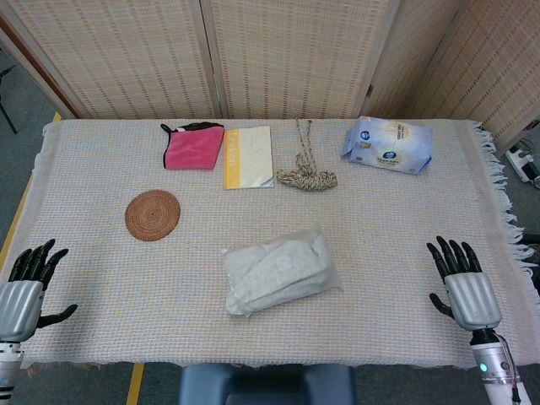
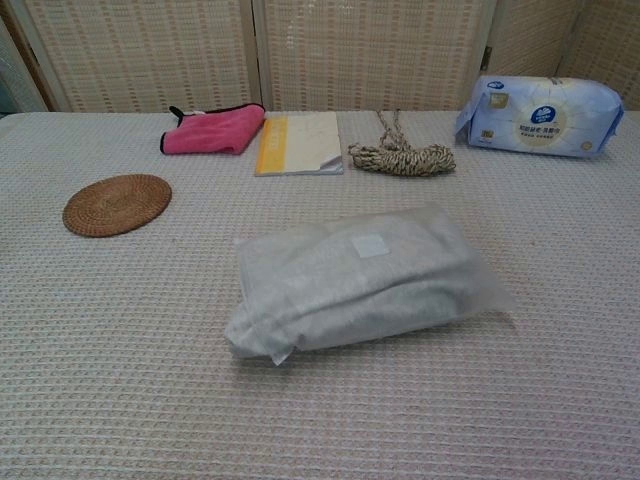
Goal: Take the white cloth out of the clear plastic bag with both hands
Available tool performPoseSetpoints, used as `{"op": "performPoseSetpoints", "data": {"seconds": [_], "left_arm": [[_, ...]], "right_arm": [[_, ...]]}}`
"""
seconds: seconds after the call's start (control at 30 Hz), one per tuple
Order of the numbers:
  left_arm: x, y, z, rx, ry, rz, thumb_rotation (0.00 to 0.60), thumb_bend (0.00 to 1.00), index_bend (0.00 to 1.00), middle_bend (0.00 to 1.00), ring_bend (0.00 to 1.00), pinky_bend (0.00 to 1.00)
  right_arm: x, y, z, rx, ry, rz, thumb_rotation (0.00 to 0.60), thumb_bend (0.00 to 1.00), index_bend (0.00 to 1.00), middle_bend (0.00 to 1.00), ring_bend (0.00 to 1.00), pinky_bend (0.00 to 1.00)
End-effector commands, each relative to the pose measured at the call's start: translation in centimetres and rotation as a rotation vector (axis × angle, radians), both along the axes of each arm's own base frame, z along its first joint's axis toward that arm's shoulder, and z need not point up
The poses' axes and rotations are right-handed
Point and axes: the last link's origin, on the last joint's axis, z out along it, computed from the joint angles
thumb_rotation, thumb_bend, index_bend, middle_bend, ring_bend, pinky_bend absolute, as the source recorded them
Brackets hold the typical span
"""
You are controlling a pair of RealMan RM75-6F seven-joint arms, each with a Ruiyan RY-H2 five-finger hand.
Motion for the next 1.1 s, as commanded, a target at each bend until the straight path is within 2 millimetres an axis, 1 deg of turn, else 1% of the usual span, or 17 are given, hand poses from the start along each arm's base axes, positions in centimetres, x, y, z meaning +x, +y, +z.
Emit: {"op": "performPoseSetpoints", "data": {"seconds": [0.03,0.13,0.23,0.3,0.33,0.43,0.5,0.6,0.73,0.8,0.9,0.97,1.03,1.1], "left_arm": [[0.0,-0.2,-0.3,-0.021,-0.022,-0.011,0.600,0.16,0.15,0.01,0.00,0.00],[0.4,-0.3,-1.0,-0.081,-0.053,-0.038,0.600,0.16,0.16,0.00,0.00,0.00],[0.9,-0.8,-2.7,-0.185,-0.125,-0.084,0.600,0.16,0.22,0.00,0.00,0.00],[1.3,-1.1,-4.2,-0.248,-0.164,-0.111,0.600,0.18,0.29,0.00,0.00,0.00],[1.6,-1.3,-5.3,-0.279,-0.191,-0.131,0.600,0.20,0.31,0.00,0.00,0.00],[2.5,-1.4,-8.2,-0.335,-0.230,-0.186,0.600,0.31,0.38,0.00,0.00,0.00],[3.2,-1.5,-10.2,-0.360,-0.235,-0.217,0.600,0.32,0.41,0.00,0.00,0.00],[4.1,-1.7,-12.8,-0.369,-0.233,-0.267,0.600,0.32,0.43,0.00,0.00,0.00],[4.8,-1.7,-14.6,-0.374,-0.232,-0.289,0.600,0.31,0.45,0.01,0.00,0.00],[6.0,-1.3,-16.0,-0.334,-0.194,-0.370,0.600,0.28,0.47,0.03,0.00,0.00],[6.9,-1.1,-17.7,-0.312,-0.215,-0.401,0.600,0.28,0.48,0.03,0.00,0.00],[7.1,-0.9,-18.5,-0.315,-0.201,-0.405,0.600,0.32,0.48,0.03,0.00,0.00],[7.5,-0.7,-19.2,-0.301,-0.173,-0.420,0.600,0.37,0.47,0.03,0.00,0.00],[8.1,-0.6,-19.9,-0.300,-0.182,-0.428,0.600,0.41,0.46,0.03,0.00,0.00]], "right_arm": [[0.0,0.0,-0.1,0.000,0.001,0.000,0.600,0.18,0.00,0.00,0.00,0.00],[0.1,0.1,-0.1,0.000,0.006,0.006,0.600,0.18,0.00,0.00,0.00,0.00],[0.1,0.1,-0.2,0.001,0.011,0.005,0.600,0.18,0.00,0.00,0.00,0.00],[0.1,0.1,-0.3,0.002,0.014,0.005,0.600,0.18,0.00,0.00,0.00,0.00],[0.1,0.0,-0.4,0.003,0.015,0.003,0.600,0.18,0.00,0.00,0.00,0.00],[0.0,0.0,-0.7,0.016,0.028,-0.006,0.600,0.19,0.00,0.00,0.00,0.00],[-0.1,0.0,-1.0,0.030,0.035,-0.011,0.600,0.18,0.00,0.00,0.00,0.00],[-0.1,-0.1,-1.0,0.040,0.034,-0.012,0.600,0.18,0.00,0.00,0.00,0.00],[-0.1,-0.1,-1.0,0.040,0.032,-0.014,0.600,0.18,0.00,0.00,0.00,0.00],[-0.2,-0.1,-0.9,0.045,0.030,-0.021,0.600,0.18,0.00,0.00,0.00,0.00],[-0.2,-0.1,-0.9,0.054,0.024,-0.021,0.600,0.18,0.00,0.00,0.00,0.00],[-0.2,-0.1,-0.9,0.055,0.023,-0.021,0.600,0.18,0.00,0.00,0.00,0.00],[-0.2,-0.1,-0.8,0.057,0.022,-0.022,0.600,0.18,0.00,0.00,0.00,0.00],[-0.2,-0.1,-0.8,0.057,0.023,-0.022,0.600,0.18,0.00,0.00,0.00,0.00]]}}
